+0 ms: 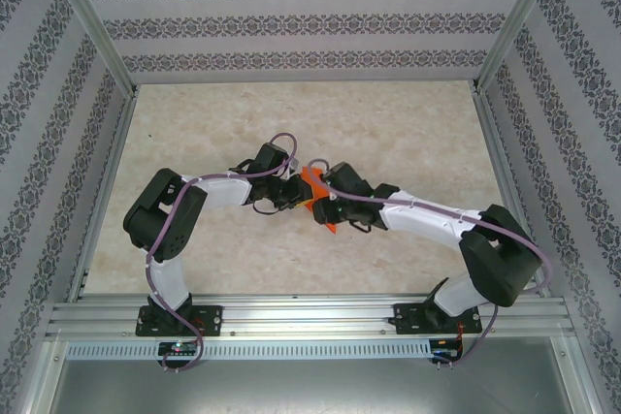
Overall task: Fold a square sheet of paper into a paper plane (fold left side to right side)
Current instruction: Fourth fold the wing at the center of the table.
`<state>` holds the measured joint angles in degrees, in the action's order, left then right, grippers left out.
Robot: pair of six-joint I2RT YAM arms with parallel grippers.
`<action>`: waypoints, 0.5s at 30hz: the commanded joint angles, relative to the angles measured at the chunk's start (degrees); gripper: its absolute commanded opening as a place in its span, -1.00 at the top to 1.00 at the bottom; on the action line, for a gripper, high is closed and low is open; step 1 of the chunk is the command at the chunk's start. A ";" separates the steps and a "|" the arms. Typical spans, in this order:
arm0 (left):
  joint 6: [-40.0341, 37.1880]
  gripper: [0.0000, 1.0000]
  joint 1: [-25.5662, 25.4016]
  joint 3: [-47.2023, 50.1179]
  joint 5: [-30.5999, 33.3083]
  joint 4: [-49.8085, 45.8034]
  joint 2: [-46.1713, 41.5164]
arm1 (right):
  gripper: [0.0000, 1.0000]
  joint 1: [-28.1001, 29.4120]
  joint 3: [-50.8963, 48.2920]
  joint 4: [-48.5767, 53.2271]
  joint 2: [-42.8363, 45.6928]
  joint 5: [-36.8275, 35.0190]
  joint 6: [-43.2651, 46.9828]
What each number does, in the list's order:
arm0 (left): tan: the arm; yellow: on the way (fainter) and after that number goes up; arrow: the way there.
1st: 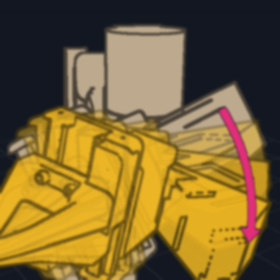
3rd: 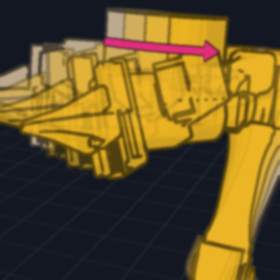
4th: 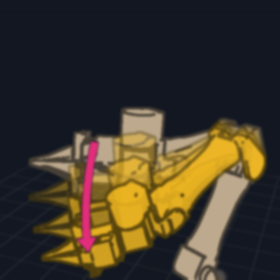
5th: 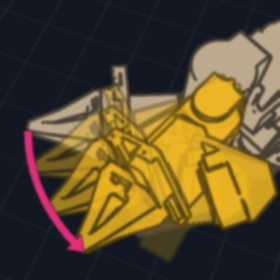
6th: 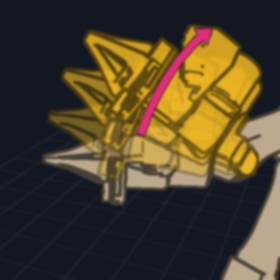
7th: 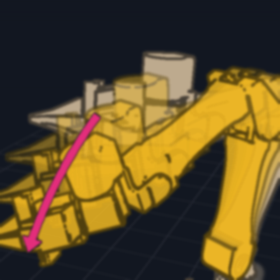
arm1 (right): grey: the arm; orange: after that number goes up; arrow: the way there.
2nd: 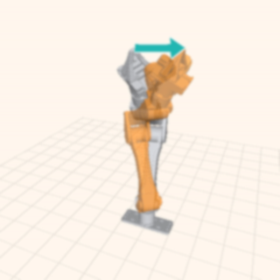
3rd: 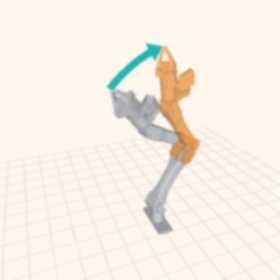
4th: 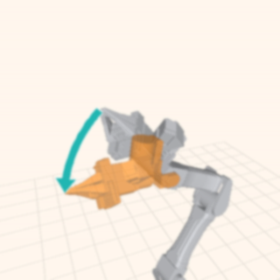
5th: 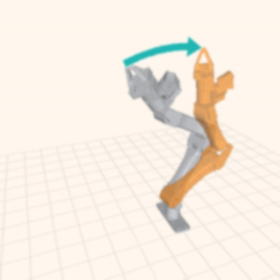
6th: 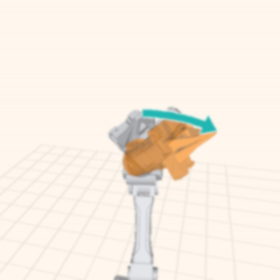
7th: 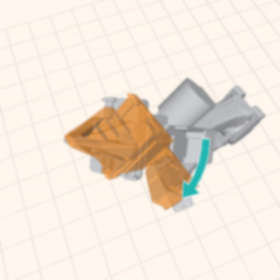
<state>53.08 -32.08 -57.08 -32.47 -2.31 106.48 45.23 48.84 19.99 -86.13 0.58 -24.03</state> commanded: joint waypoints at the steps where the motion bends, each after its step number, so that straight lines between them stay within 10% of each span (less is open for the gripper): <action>1: 0.84 0.65 -0.80 -1.54 0.70 0.86 -0.22 | 0.12 2.93 0.02 1.90 -2.38 -9.64 0.04; 15: 0.21 0.65 -0.86 -2.07 1.27 -0.81 -0.81 | 0.24 7.77 6.79 7.08 -12.19 -17.63 0.31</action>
<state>53.06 -32.08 -57.71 -32.08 -2.61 106.48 52.42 53.93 25.82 -97.45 -13.69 -24.01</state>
